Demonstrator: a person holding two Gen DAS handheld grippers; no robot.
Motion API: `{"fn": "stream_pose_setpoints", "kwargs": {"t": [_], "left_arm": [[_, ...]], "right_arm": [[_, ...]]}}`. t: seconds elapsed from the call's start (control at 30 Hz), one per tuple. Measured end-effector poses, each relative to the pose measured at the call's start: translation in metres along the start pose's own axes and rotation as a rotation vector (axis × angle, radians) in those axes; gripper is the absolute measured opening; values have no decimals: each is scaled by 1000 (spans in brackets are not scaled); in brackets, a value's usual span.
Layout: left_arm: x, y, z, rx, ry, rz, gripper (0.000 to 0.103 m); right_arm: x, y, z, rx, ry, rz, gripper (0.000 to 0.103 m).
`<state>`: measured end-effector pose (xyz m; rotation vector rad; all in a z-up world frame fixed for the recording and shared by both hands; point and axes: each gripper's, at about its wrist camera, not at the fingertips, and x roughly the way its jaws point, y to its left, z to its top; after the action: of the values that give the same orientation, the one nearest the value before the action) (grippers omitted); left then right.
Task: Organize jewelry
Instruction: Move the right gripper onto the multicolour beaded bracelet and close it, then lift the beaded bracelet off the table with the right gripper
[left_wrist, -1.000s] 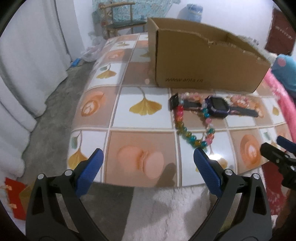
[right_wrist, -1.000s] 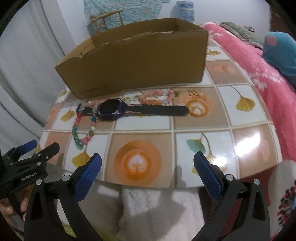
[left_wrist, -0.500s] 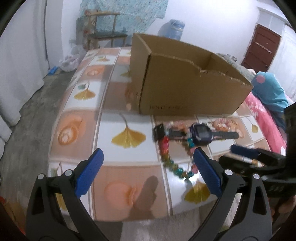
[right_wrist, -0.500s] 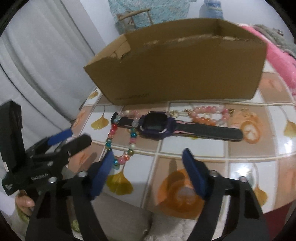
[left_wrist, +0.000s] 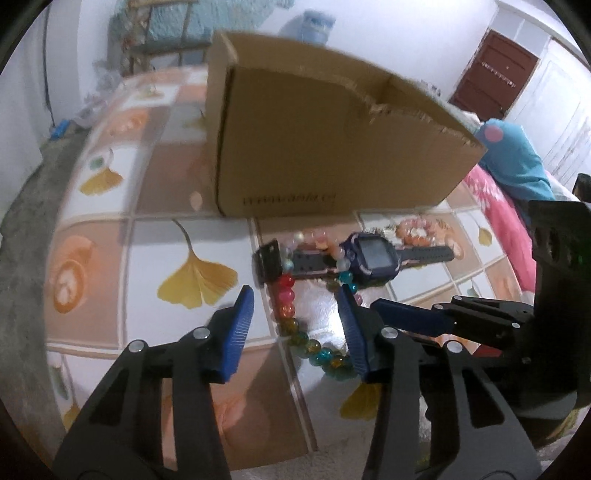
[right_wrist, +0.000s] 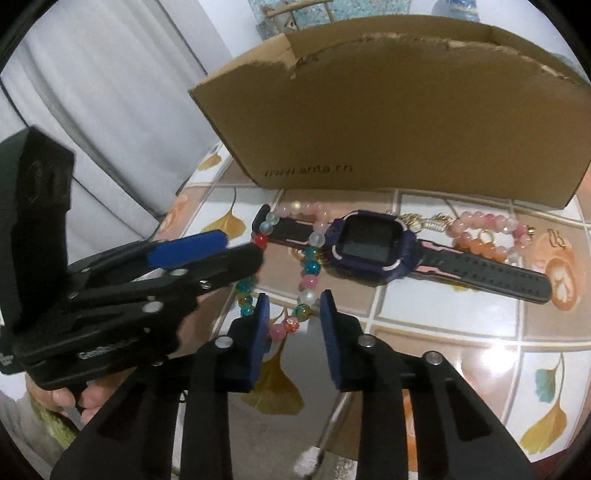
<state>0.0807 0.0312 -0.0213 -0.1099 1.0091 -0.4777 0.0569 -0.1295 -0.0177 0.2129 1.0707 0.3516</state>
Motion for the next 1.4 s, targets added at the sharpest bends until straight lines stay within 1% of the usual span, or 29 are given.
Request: {"fn": "stream_pose_setpoints", "kwargs": {"t": [0.07, 0.13, 0.17, 0.2, 0.23, 0.27, 0.3, 0.33, 0.37, 0.47, 0.6, 0.73, 0.83, 0.97, 1.1, 1.17, 1.23, 1.3, 1.33, 1.4], "left_arm": [[4, 3, 0, -10, 10, -8, 43], [6, 1, 2, 6, 8, 21, 42], [7, 1, 2, 11, 9, 32, 38], [8, 0, 3, 16, 7, 50, 31], [9, 0, 4, 20, 8, 60, 27], [10, 0, 4, 26, 11, 72, 18], [10, -1, 4, 30, 11, 81, 15], [10, -1, 5, 32, 11, 85, 15], [10, -1, 5, 36, 10, 83, 9], [4, -6, 4, 55, -21, 95, 9], [-14, -15, 4, 67, -77, 81, 9], [-32, -26, 0, 86, -100, 76, 9], [-37, -32, -9, 84, -78, 71, 9], [-31, -35, -31, 54, -16, 52, 9], [-18, -32, -47, 19, 52, 50, 9], [-19, -30, -49, 11, 53, 50, 9], [-21, -30, -48, 13, 52, 44, 11], [-24, -30, -46, 26, 41, 37, 24], [-25, -30, -45, 32, 34, 35, 26], [-26, -31, -42, 41, 27, 30, 30]], "right_arm": [[3, 3, 2, -12, -1, -16, 23], [6, 3, 3, -16, -1, -28, 21], [6, 2, 4, -18, -1, -35, 18], [7, 2, 4, -19, -1, -39, 17], [8, 3, 4, -19, -2, -39, 17], [9, 4, 4, -20, -2, -39, 14], [10, 4, 4, -22, -5, -41, 13], [8, 3, 3, -24, -11, -42, 12], [6, 2, 3, -27, -17, -41, 10], [0, 0, 3, -29, -35, -48, 10], [-15, -3, 4, -32, -79, -47, 10], [-37, 0, -1, -62, -111, -49, 10], [-47, 1, -9, -93, -102, -53, 10], [-43, 2, -21, -123, -70, -95, 10], [-37, -10, -28, -79, -25, -105, 10], [-38, -15, -27, -64, -18, -100, 10], [-40, -18, -26, -52, -24, -114, 12], [-41, -20, -24, -40, -32, -116, 18], [-41, -21, -22, -35, -36, -115, 20], [-38, -20, -20, -33, -33, -113, 21]]}}
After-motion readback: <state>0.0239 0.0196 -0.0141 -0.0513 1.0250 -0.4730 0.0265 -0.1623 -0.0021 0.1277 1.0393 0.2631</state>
